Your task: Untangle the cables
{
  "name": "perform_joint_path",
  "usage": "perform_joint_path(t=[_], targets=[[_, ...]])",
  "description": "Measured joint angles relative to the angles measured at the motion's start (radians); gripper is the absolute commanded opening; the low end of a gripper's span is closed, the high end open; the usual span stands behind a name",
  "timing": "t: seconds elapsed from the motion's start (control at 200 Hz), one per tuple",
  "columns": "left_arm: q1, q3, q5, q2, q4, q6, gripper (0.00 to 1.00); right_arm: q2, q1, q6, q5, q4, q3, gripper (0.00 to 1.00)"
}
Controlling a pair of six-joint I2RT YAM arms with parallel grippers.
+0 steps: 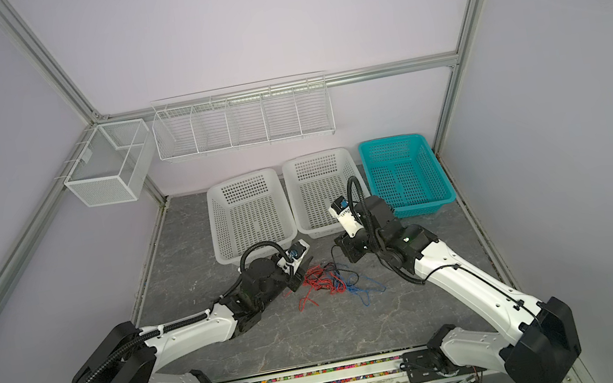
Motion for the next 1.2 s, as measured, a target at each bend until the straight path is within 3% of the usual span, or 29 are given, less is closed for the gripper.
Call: perform_joint_path(t=[0.13, 0.27, 0.53, 0.695, 0.88, 1.075, 1.2], targets=[[-0.001, -0.006, 0.032, -0.045, -0.009, -0.010, 0.53, -0.010, -0.012, 0.062, 0.053, -0.051, -0.024, 0.44], [-0.001, -0.017, 0.060, -0.089, -0.007, -0.027, 0.57, -0.047, -0.027, 0.101, 0.033, -0.074, -0.101, 0.54], [-0.001, -0.037, 0.077, -0.103, -0.007, -0.069, 0.59, -0.057, -0.018, 0.087, -0.076, -0.003, -0.232, 0.55], [-0.001, -0.054, 0.076, -0.113, -0.007, -0.099, 0.59, 0.044, -0.012, 0.061, -0.098, 0.073, -0.230, 0.46], [-0.001, -0.087, 0.064, -0.136, -0.003, -0.119, 0.59, 0.142, -0.010, 0.041, -0.107, 0.109, -0.230, 0.42], [-0.001, -0.100, 0.053, -0.138, 0.002, -0.134, 0.59, 0.176, -0.010, 0.022, -0.107, 0.149, -0.230, 0.15], [-0.001, -0.100, 0.053, -0.138, 0.008, -0.145, 0.59, 0.186, -0.010, 0.008, -0.107, 0.159, -0.228, 0.07]])
